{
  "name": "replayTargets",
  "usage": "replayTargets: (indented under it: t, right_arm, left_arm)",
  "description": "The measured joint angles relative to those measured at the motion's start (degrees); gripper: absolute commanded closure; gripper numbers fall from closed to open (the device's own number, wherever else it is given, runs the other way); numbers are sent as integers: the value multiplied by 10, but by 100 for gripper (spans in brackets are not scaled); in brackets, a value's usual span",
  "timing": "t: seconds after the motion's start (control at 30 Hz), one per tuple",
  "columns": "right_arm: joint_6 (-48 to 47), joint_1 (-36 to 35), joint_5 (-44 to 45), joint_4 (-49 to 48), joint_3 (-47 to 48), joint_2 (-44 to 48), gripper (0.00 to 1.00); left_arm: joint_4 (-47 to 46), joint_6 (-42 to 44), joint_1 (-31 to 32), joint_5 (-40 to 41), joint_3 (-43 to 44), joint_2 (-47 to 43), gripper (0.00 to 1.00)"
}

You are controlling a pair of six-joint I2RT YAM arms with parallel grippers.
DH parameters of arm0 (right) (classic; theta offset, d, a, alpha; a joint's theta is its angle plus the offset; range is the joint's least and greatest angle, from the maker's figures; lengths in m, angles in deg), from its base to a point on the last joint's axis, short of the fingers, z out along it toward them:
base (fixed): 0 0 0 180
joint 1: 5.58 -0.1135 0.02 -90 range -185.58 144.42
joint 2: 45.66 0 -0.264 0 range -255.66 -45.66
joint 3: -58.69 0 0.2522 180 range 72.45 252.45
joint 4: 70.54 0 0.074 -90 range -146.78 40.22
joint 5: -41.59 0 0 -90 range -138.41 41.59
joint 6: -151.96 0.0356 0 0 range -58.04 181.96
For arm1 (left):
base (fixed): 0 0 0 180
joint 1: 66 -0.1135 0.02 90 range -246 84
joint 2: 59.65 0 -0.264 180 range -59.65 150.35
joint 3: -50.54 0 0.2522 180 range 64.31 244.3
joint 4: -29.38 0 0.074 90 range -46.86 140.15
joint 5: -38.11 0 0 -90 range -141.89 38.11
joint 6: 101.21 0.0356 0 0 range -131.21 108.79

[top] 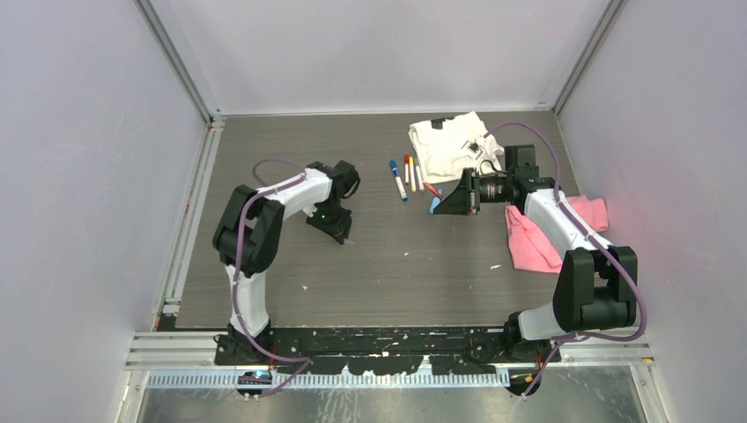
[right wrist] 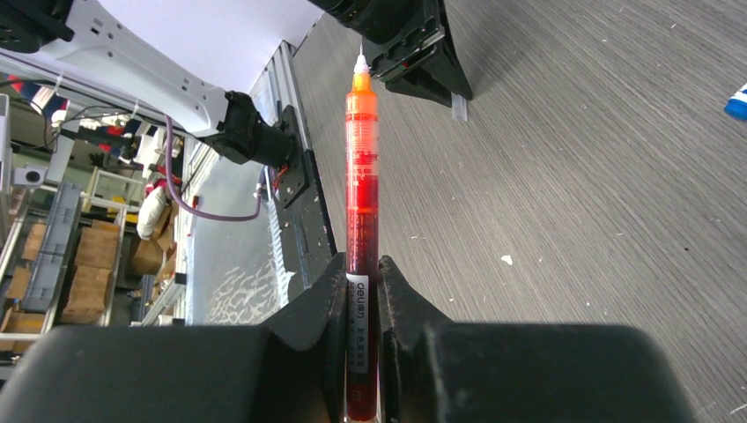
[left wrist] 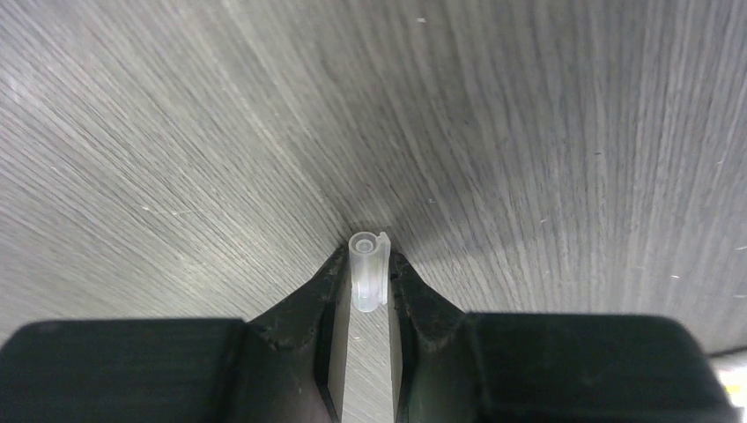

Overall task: Insert the pens into the pen caps
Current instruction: Insert the pen cap onto the pen.

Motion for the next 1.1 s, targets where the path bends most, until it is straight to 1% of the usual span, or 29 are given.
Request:
replayTargets:
  t: [0.1, 0.17, 0.3, 0.4, 0.5, 0.67, 0.77, 0.9, 0.93, 1.0, 1.1]
  right_arm:
    - [0, 0, 0, 0, 0, 0, 99]
    - [0, 0, 0, 0, 0, 0, 99]
    - [0, 3, 0, 0, -1, 0, 99]
    - [0, 5, 0, -2, -3, 0, 99]
    - [0, 6, 0, -3, -6, 0, 99]
    - [0, 7, 0, -5, -8, 0, 99]
    - [7, 6, 0, -15, -16, 0, 99]
    - [18, 6, 0, -27, -27, 0, 99]
    - [19, 6, 0, -29, -28, 0, 99]
    - [22, 6, 0, -31, -29, 0, 99]
    - [27, 6, 0, -38, -29, 0, 99]
  left_arm:
    - [62, 56, 0, 10, 74, 51, 82]
    - [89, 87, 0, 15, 107, 74, 83]
    - [101, 140, 0, 19, 127, 88, 83]
    - [85, 163, 0, 19, 115, 81, 79]
    - [38, 171, -2, 16, 69, 49, 76]
    - [-30, 155, -9, -3, 3, 7, 68]
    - [-51, 141, -15, -19, -14, -3, 67]
    - [-73, 121, -19, -37, -36, -16, 70]
    - [-77, 116, -19, -40, -40, -18, 72]
    - [-80, 111, -19, -47, -45, -20, 82]
    - [-80, 108, -19, -56, -48, -21, 86]
